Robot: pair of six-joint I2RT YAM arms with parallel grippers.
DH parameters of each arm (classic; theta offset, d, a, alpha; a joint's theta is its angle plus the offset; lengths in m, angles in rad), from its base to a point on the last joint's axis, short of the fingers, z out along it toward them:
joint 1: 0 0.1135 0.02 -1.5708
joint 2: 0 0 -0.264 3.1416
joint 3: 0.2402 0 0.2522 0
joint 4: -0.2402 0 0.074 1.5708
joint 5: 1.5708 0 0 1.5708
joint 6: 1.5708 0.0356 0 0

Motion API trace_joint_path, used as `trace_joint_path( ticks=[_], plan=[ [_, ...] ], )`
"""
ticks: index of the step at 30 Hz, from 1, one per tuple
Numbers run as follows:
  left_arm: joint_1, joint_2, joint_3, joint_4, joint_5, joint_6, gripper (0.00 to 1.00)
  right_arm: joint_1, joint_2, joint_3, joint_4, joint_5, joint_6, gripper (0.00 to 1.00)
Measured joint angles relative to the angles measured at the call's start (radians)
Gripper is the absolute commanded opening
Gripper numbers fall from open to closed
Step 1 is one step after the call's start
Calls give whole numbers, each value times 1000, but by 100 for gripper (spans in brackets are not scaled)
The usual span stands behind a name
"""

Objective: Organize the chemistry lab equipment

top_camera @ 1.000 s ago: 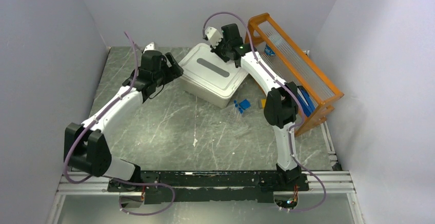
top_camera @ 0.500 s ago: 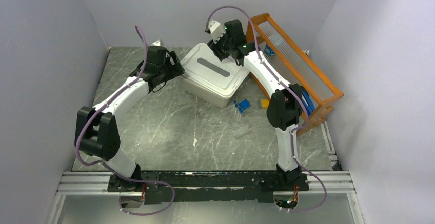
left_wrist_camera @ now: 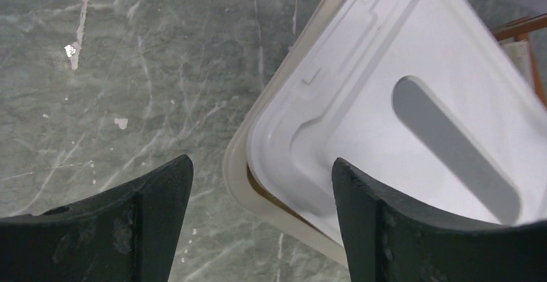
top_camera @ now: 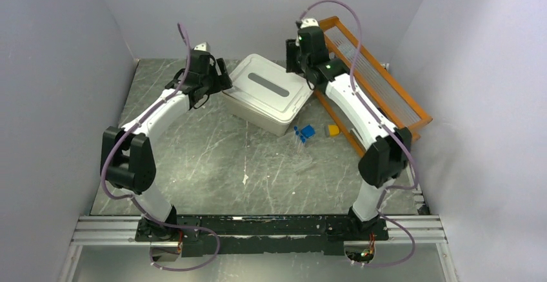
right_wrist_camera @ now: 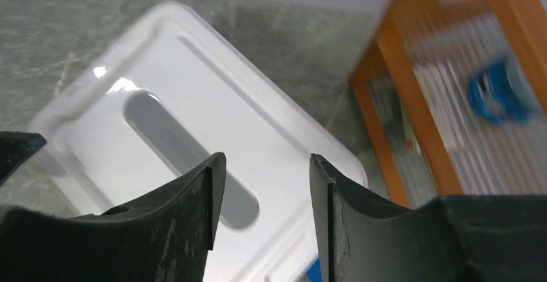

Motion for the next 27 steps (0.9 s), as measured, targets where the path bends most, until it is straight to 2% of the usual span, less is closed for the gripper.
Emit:
trace_joint_path(
  ticks=[3,8,16,27],
  plan=[
    [2,31,0,-1,0,35,77,10,-109,-170,-2,94,100,54],
    [3,77,34,-19,-1,68,69,12,-175,-324,-19,134,178,50],
    [10,77,41,-31,-35,60,56,14,-172,-398,-21,48,240,39],
    [13,62,33,-57,-32,40,58,15,-142,-409,-26,51,241,47]
  ],
)
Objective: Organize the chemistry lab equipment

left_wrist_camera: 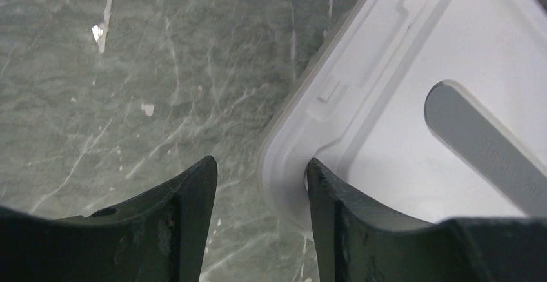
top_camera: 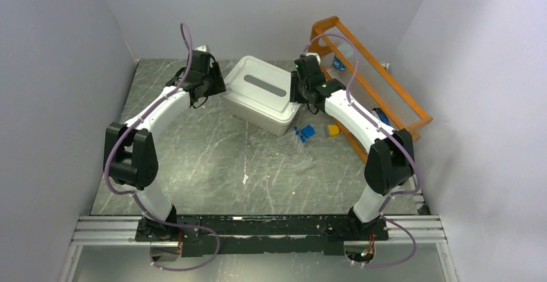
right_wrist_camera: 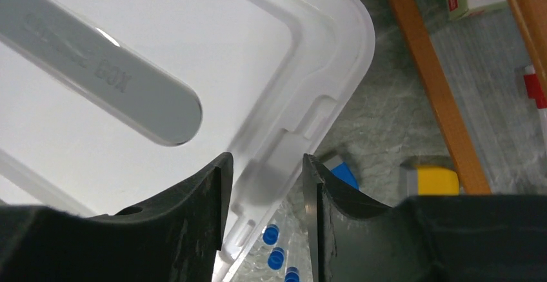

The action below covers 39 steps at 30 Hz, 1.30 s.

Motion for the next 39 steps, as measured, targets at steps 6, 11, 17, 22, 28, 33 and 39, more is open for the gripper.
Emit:
trace_joint_path(
  ticks=[6,11,17,22,28,33,39],
  plan=[
    [14,-7,0,-66,36,16,54,1,6,-34,14,14,-4,47],
    [18,-8,3,-71,51,26,55,3,6,-46,35,17,-6,44],
    [21,35,63,-111,66,50,64,6,14,-66,82,53,-3,42],
    [21,112,163,-150,102,63,64,9,41,-71,140,116,14,39],
    [21,143,216,-175,105,84,69,8,60,-56,167,140,8,43],
    [22,165,254,-165,104,115,74,-6,82,-21,160,59,-83,43],
    [27,217,278,-55,142,130,70,-13,139,30,197,16,-155,41]
  ],
)
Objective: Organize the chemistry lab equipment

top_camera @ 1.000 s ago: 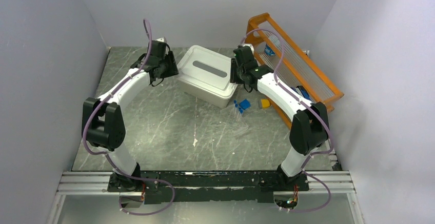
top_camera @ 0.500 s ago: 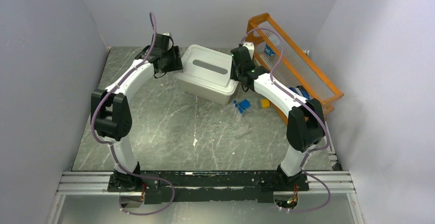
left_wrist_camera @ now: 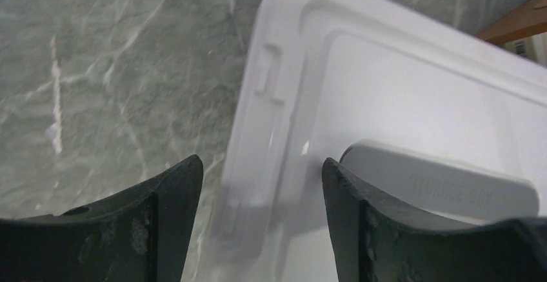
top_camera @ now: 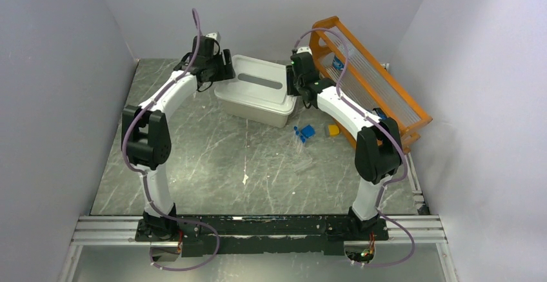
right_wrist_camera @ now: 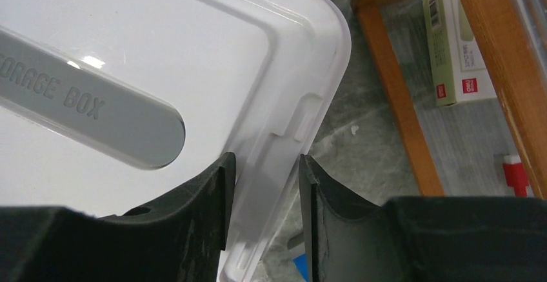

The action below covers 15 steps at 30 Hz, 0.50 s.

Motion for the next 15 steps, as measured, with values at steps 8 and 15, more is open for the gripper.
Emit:
trace_joint_path(
  ticks=[8,15],
  plan=[
    [0,122,107,109,28,-9,59,0,6,-3,32,3,-29,41],
    [0,124,106,103,-36,-14,70,2,-3,-2,24,7,-25,47]
  ],
)
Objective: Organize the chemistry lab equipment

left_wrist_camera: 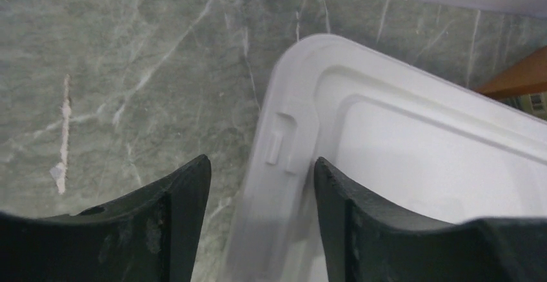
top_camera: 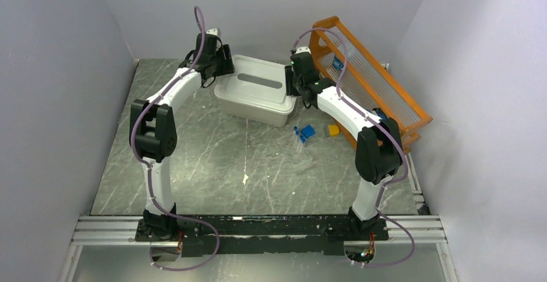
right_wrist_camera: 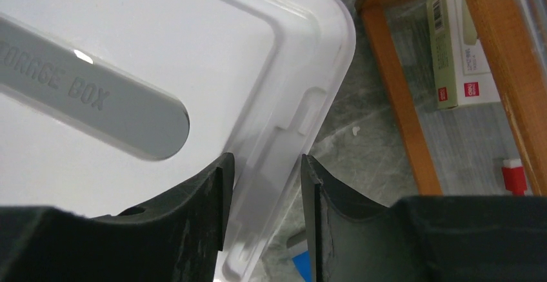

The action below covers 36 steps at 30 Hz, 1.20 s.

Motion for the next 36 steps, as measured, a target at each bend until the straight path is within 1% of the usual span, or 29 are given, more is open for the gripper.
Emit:
trace_joint_path(
  ticks=[3,6,7,8,9,10,13,16,19,25,28,31,33,36],
  plan=[
    [0,-3,-4,-16,-12,13,80,1,-14,10,-44,-19,-4,51],
    [6,-11,0,-40,-11,33,87,2,-48,23,-90,-40,-2,62],
    [7,-16,7,-57,-10,40,88,3,-69,21,-100,-45,-1,72],
    [7,-26,10,-68,-9,45,88,4,-97,16,-105,-50,1,86],
    [7,-43,11,-80,-8,53,90,5,-132,4,-105,-56,4,98],
    [7,-63,11,-90,-5,59,92,5,-175,-11,-106,-62,7,100],
    [7,-166,8,-122,7,82,93,6,-310,-61,-111,-78,21,100],
    [7,-313,-34,-135,10,100,94,8,-439,-109,-121,-85,56,100],
    [7,-495,-114,-156,10,121,93,13,-556,-185,-138,-82,99,100],
    [7,-795,-275,-269,-7,146,93,21,-758,-307,-276,-29,171,100],
    [7,-922,-362,-366,-37,143,91,21,-864,-328,-346,-8,197,100],
    [7,-1051,-414,-454,-46,128,91,21,-955,-327,-387,-22,206,100],
    [6,-1138,-435,-486,-42,118,91,21,-989,-316,-421,-40,206,100],
    [6,-1257,-446,-533,-39,103,92,21,-1011,-276,-483,-53,204,100]
  ],
)
